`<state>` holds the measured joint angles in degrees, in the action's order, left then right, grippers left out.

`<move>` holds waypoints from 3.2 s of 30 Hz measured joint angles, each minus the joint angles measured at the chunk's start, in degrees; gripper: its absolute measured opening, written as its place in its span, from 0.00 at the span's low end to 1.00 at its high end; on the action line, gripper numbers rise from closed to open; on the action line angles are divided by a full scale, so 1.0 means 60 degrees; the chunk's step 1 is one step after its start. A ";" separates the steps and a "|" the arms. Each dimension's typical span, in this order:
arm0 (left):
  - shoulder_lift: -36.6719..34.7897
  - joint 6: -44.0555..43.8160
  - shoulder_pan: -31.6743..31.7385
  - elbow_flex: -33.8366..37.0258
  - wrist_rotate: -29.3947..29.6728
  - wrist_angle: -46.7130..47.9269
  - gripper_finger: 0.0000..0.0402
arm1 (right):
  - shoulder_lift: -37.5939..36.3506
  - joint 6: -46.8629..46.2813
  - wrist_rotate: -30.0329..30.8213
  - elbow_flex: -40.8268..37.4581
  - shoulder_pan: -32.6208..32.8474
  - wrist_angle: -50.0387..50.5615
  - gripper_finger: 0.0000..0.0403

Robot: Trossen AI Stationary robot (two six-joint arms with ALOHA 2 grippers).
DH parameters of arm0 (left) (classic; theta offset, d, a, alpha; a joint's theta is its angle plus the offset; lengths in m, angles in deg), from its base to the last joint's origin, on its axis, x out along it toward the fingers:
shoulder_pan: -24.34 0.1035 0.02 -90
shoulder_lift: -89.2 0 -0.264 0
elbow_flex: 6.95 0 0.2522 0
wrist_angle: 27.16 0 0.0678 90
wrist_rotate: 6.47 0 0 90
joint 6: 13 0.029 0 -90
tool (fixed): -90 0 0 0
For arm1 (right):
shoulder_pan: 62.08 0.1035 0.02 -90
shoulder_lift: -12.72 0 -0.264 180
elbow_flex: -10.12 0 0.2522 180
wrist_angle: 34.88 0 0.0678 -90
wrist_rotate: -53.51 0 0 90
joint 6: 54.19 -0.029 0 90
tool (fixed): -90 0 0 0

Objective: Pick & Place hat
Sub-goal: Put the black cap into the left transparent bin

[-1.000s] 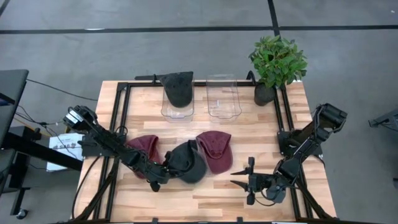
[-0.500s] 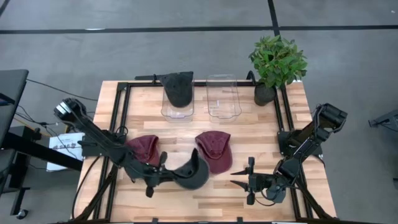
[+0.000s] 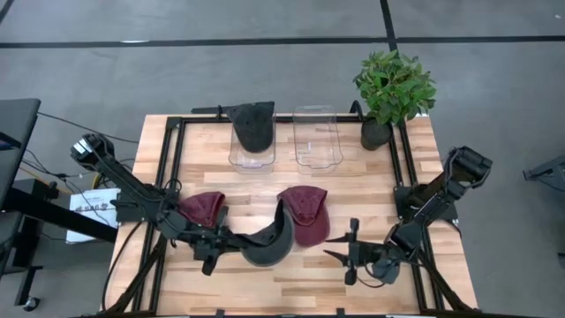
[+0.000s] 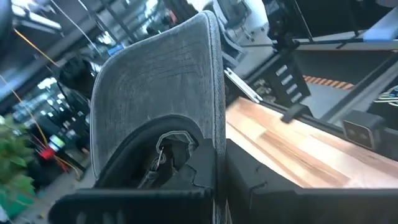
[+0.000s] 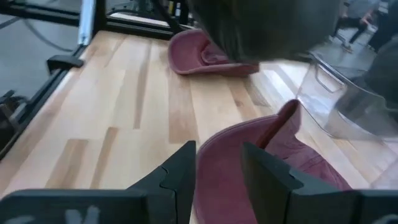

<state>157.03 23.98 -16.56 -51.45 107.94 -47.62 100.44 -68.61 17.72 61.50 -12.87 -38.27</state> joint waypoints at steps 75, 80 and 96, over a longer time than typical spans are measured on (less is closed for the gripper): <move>0.0007 0.1222 0.0182 0.0000 -0.1882 -0.1813 0.04 | 0.4142 0.3485 -1.4001 0.0539 -0.6680 -1.1441 0.29; 0.0007 0.1221 0.0178 0.0000 -0.1891 -0.1813 0.04 | 0.4143 0.3422 -1.4152 0.0622 -0.6430 -1.1723 0.29; 0.0007 0.1224 0.0182 0.0000 -0.1858 -0.1806 0.04 | 0.4142 0.3489 -1.3947 0.1049 -0.6178 -1.1182 0.29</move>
<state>157.08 31.33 -15.47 -51.45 96.79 -58.46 125.29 -47.68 -65.96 67.80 -49.94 -105.36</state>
